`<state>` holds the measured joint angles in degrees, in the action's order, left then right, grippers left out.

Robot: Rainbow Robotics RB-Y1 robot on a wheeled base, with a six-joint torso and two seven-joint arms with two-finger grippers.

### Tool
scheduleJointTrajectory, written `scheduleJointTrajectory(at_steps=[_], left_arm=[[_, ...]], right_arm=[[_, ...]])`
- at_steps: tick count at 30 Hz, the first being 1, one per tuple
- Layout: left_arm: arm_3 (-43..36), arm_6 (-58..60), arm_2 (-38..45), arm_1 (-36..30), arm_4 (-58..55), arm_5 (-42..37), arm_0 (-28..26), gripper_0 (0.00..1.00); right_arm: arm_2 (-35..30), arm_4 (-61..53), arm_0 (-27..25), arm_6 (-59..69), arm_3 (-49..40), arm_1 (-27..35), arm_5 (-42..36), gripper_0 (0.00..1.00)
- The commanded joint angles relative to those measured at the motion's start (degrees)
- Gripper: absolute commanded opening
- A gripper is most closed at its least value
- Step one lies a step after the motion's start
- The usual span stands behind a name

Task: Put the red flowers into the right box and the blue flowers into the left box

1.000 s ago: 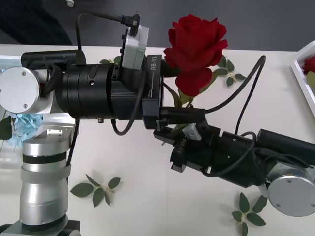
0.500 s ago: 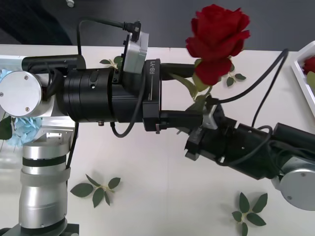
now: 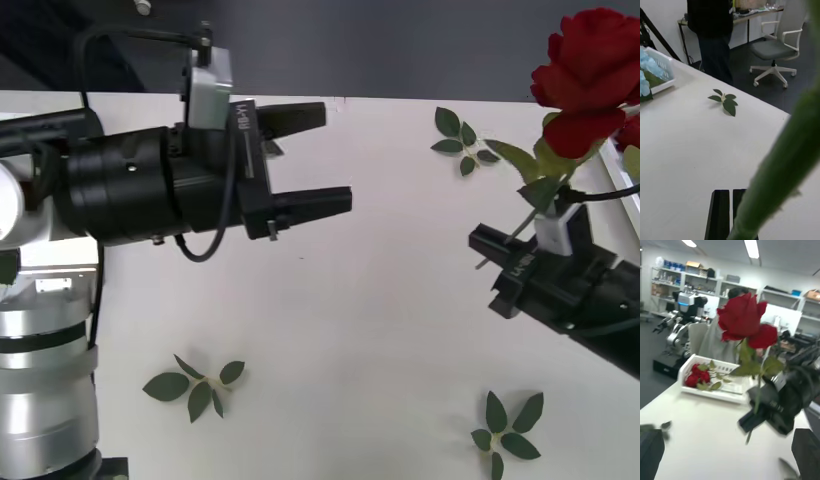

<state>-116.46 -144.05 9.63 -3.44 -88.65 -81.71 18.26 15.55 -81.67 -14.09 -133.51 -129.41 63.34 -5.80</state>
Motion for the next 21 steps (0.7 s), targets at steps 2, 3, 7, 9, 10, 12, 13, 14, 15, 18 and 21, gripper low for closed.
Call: scheduleJointTrajectory(at_steps=[2,3,7,9,10,12,13,14,15,18,21], left_arm=[[-2.81,5.8,2.5,-9.21,-0.47,0.32,0.11,1.0],[-2.81,6.06,3.03,-10.71,-0.47,0.32,0.11,1.0],[-2.81,6.5,6.37,-14.14,-0.3,-0.64,-0.42,1.0],[-2.81,6.5,8.56,-15.1,0.58,-3.1,-0.59,1.0],[-2.81,6.42,9.18,-15.37,0.76,-3.98,-0.59,1.0],[-2.81,6.5,10.94,-16.42,1.55,-6.44,-0.59,1.0],[-2.81,6.5,11.64,-16.86,1.64,-7.59,-0.68,1.0],[-2.72,6.5,12.17,-17.3,1.73,-8.38,-0.77,1.0],[-2.81,6.5,12.52,-17.65,1.73,-9.08,-0.86,1.0],[-2.81,6.42,13.66,-18.79,2.08,-10.75,-1.47,1.0],[-2.81,6.15,15.24,-19.41,3.31,-12.42,-2.09,1.0]], right_arm=[[-14.93,-1.91,-6.22,1.33,-2.52,-3.4,-8.79,0.0],[-17.83,-2.97,-6.83,2.12,-2.34,-4.45,-11.25,0.0],[-26.01,-7.54,-7.36,2.56,-0.32,-7.79,-19.68,0.0],[-29.26,-7.8,-7.09,2.64,1.26,-9.29,-23.64,0.0],[-30.14,-7.89,-6.83,2.73,1.79,-9.64,-24.61,0.0],[-32.86,-7.89,-6.13,3.08,3.72,-10.87,-28.56,0.0],[-34.27,-7.98,-5.51,3.35,5.04,-11.31,-30.58,0.0],[-35.15,-7.89,-5.07,3.61,6.1,-11.49,-31.99,0.0],[-35.94,-7.89,-4.55,3.79,7.15,-11.57,-33.22,0.0],[-37.7,-7.18,-2.52,4.49,10.93,-11.66,-36.65,0.0],[-39.1,-4.64,0.46,6.25,14.71,-11.66,-39.81,0.0]])
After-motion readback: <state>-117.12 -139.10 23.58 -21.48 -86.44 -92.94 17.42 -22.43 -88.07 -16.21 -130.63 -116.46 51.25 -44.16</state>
